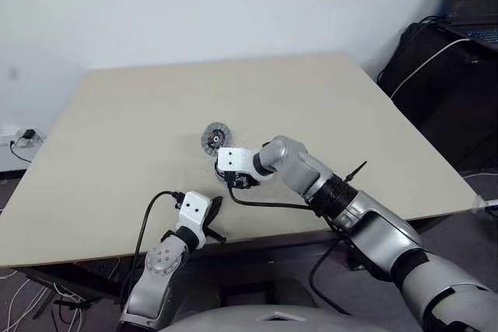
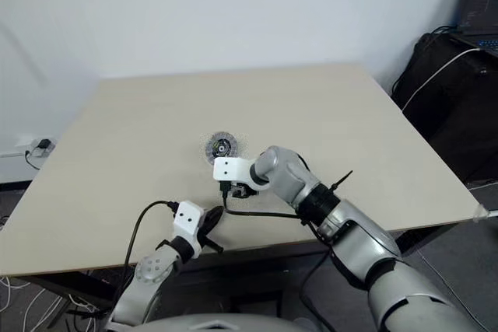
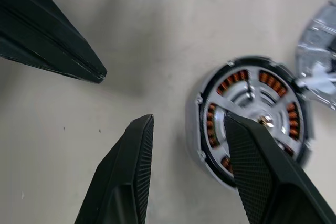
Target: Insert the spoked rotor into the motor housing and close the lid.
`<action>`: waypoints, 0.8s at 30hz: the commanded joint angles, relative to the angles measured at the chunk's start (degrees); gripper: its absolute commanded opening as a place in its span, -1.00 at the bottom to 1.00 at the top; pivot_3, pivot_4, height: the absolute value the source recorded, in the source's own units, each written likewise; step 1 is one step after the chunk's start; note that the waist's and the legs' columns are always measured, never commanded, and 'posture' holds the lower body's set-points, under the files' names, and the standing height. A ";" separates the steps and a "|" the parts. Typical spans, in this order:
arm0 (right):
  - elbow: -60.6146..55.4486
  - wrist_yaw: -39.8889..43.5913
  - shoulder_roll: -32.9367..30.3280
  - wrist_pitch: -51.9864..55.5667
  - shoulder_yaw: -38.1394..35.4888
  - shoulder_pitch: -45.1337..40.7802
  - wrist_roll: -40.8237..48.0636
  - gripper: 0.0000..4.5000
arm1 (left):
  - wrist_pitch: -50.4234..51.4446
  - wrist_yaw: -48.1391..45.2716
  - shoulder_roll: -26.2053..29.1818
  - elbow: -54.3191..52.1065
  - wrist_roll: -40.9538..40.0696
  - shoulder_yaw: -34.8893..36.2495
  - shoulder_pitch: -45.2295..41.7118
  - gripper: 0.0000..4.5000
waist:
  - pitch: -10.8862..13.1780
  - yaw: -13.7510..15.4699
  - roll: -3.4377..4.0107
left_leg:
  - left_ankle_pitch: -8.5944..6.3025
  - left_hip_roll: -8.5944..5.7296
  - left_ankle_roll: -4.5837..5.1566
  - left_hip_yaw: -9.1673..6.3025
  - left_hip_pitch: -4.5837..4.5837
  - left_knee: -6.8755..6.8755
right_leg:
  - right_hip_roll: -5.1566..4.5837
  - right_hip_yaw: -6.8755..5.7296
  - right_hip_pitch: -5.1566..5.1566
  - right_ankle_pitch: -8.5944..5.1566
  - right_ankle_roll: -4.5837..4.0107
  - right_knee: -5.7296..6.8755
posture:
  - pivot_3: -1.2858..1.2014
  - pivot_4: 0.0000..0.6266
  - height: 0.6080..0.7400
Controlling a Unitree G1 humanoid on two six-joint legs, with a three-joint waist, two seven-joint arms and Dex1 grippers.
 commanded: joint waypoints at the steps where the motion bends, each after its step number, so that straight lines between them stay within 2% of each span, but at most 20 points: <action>1: 2.98 0.17 1.67 -2.72 -1.00 -2.90 -1.03 0.01 | -1.60 0.41 -0.30 -1.25 -0.37 0.08 0.09 -1.00 | 0.00 0.02 0.00 | 0.00 0.00 0.00 0.00 0.00 0.00 | 0.00 0.00 -0.01 0.00 0.00 0.00 | 0.03 -1.00 1.00; 17: 16.42 -0.63 4.73 -7.11 -2.20 -5.01 -4.16 0.01 | -1.98 1.14 -0.37 -2.00 -0.52 0.48 0.87 -1.00 | -0.01 0.01 0.01 | 0.00 -0.01 -0.01 0.00 0.01 -0.01 | 0.01 0.00 -0.05 0.02 -0.04 0.02 | 0.03 -1.00 1.00; 20: 17.33 -0.61 4.82 -7.49 -2.20 -4.86 -4.92 -0.25 | -2.05 1.25 -0.37 -1.98 -0.54 0.46 0.88 -1.00 | -0.01 0.00 0.02 | 0.00 -0.01 -0.02 0.00 0.03 -0.01 | 0.01 0.00 -0.06 0.02 -0.04 0.02 | 0.03 -1.00 1.00; 24: 18.25 -1.02 5.12 -8.05 -2.58 -4.73 -5.66 -0.83 | -2.14 1.39 -0.44 -1.99 -0.59 0.54 0.86 -1.00 | -0.03 -0.01 0.02 | 0.00 -0.01 -0.02 0.00 0.06 0.00 | 0.01 0.00 -0.05 0.03 -0.04 0.03 | 0.03 -1.00 1.00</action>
